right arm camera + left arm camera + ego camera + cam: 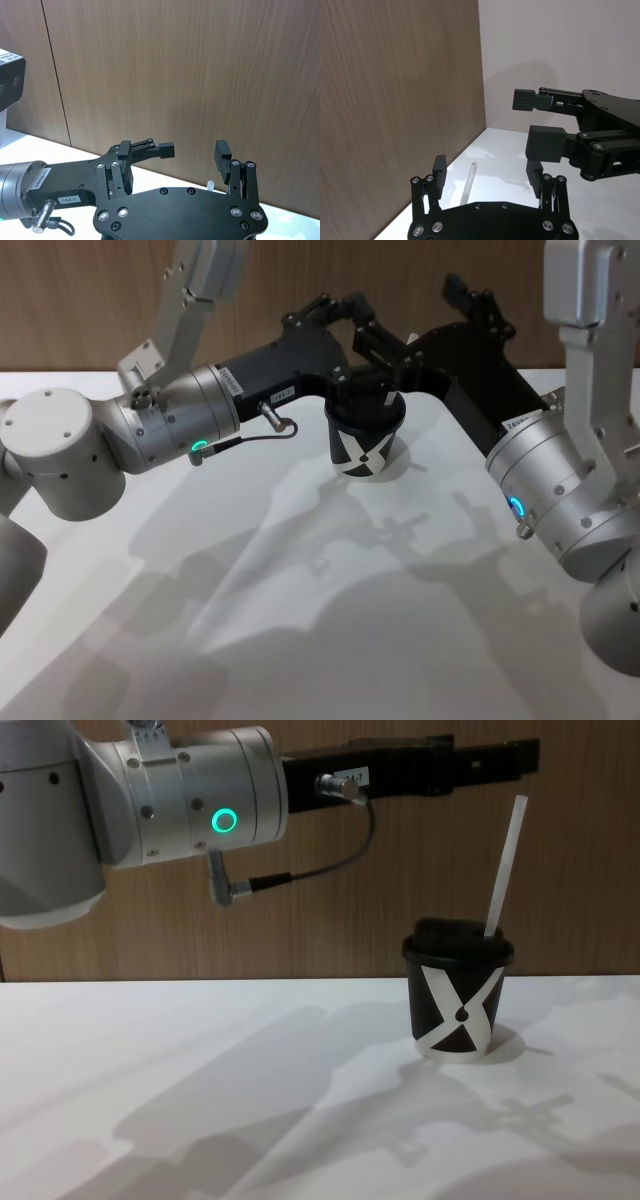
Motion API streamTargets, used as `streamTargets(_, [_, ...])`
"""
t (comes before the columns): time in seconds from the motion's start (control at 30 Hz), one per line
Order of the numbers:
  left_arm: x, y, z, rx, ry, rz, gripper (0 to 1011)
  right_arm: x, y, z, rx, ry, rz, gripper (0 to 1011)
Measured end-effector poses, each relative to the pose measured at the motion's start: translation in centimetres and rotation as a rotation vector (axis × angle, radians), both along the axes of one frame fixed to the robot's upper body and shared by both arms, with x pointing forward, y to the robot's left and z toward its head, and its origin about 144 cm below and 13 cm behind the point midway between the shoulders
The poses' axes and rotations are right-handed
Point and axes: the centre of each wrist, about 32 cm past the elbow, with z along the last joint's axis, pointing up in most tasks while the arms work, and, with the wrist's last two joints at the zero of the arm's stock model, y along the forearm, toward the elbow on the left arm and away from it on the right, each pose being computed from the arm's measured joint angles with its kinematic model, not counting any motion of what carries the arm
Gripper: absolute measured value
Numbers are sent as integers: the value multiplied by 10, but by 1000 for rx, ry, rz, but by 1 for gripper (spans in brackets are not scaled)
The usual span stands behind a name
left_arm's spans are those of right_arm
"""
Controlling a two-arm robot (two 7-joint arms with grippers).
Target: Pick up the straw with one hand, pass it to the other hand, and insert it into the cup.
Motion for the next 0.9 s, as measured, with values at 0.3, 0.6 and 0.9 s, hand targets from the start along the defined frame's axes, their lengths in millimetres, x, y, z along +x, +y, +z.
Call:
streamTargets(0.3, [-1,0,0,-1,-1,1,1000,1,2,0,4,4,-1,1001])
streamTargets(0.6, [-1,0,1,-2,-1,1,1000,1,3,1,6,6,-2,1001])
streamTargets(0.9, [-2,1,1,-2,-1,2,1000,1,3,1,7,7,-2,1001])
